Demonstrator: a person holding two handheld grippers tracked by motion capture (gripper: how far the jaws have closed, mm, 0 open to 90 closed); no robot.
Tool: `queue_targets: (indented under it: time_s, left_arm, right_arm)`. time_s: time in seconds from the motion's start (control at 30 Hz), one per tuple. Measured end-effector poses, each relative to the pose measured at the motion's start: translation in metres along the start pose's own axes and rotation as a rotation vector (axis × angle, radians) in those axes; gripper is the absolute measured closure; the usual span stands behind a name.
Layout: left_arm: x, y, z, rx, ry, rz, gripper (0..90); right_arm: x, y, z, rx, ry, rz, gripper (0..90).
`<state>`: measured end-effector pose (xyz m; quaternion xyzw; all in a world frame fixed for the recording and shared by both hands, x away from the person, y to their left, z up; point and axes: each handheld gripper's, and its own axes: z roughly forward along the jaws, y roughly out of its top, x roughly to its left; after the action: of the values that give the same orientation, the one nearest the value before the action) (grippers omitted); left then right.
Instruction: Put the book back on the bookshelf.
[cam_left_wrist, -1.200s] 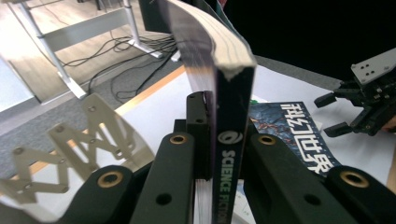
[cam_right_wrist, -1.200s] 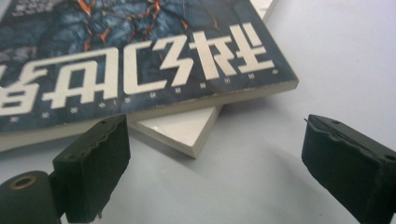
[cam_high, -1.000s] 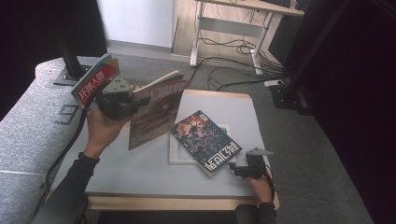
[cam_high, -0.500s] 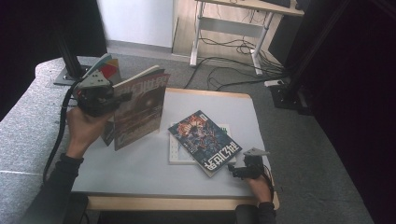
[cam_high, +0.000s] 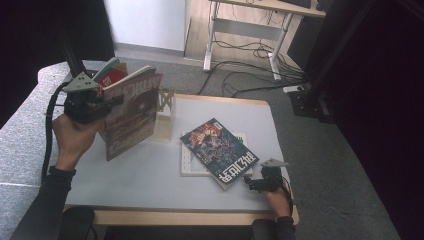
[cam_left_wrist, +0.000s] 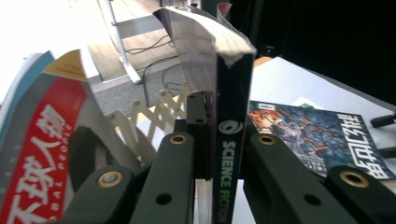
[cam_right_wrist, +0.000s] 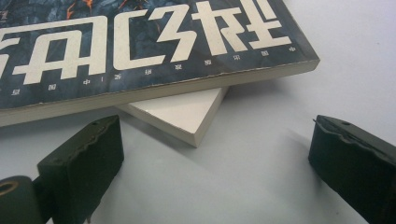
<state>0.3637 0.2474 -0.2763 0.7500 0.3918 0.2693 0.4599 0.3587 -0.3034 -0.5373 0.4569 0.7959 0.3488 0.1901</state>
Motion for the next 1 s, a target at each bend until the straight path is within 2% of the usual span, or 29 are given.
queue_targets:
  time_s: [0.5, 0.67, 1.0]
  left_arm:
    - [0.019, -0.003, 0.017, 0.010, 0.082, -0.046, 84.5]
    - [0.024, -0.002, 0.026, 0.006, 0.090, -0.064, 84.5]
    - [0.024, 0.001, 0.049, -0.007, 0.102, -0.081, 84.5]
  right_arm:
    - [0.000, 0.000, 0.000, -0.001, -0.001, 0.001, 2.7]
    - [0.000, 0.000, 0.000, 0.001, 0.000, 0.001, 2.7]
    - [0.000, 0.000, 0.000, 0.001, 0.000, 0.001, 2.8]
